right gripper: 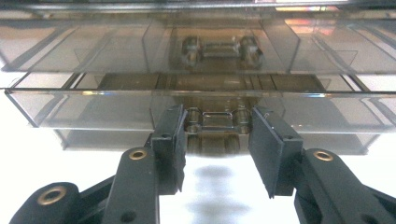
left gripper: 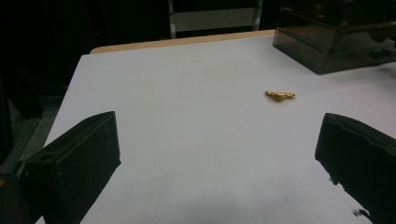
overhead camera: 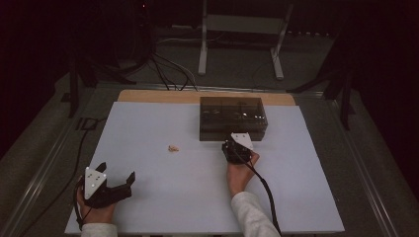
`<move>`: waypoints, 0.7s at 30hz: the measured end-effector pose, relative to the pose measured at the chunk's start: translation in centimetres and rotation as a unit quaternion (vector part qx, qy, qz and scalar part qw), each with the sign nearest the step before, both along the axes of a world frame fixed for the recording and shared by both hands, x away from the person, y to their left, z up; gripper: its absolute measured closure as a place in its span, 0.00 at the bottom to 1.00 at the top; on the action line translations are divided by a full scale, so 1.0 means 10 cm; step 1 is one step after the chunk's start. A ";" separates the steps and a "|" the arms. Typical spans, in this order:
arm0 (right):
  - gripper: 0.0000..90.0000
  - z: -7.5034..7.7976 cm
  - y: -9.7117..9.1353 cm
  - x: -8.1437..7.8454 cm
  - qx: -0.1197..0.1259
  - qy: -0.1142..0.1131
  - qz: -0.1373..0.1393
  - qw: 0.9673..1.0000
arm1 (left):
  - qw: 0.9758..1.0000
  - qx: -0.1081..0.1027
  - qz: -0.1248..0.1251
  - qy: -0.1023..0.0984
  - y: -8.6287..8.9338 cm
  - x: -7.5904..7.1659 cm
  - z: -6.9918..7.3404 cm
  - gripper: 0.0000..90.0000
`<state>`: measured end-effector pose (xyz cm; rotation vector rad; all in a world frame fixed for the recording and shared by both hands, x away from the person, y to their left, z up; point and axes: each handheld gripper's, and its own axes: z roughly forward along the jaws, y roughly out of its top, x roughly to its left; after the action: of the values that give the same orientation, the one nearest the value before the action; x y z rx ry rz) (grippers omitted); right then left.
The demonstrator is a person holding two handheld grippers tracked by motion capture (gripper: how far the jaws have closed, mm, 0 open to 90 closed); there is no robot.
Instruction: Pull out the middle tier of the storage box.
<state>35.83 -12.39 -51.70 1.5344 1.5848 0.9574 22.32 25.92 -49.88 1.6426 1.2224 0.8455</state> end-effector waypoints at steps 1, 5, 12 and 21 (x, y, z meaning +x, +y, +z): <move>0.62 0.00 0.00 -0.03 -0.002 0.000 0.001 1.000 | 1.000 0.001 -0.001 0.000 0.00 0.00 0.00 0.01; 0.62 0.02 -0.01 -0.11 -0.001 0.007 0.005 1.000 | 1.000 0.001 0.000 0.000 0.00 0.00 0.00 0.01; 0.36 0.04 -0.09 -0.15 0.017 0.006 0.021 1.000 | 1.000 0.001 0.000 0.001 0.00 0.00 0.00 0.01; 0.02 0.09 -0.31 -0.11 0.078 0.021 0.056 0.995 | 1.000 0.001 -0.001 0.001 -0.01 0.00 0.00 0.01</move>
<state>34.70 -15.47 -50.80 1.5931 1.6735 1.1426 22.31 25.81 -49.90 1.6467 1.2214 0.8453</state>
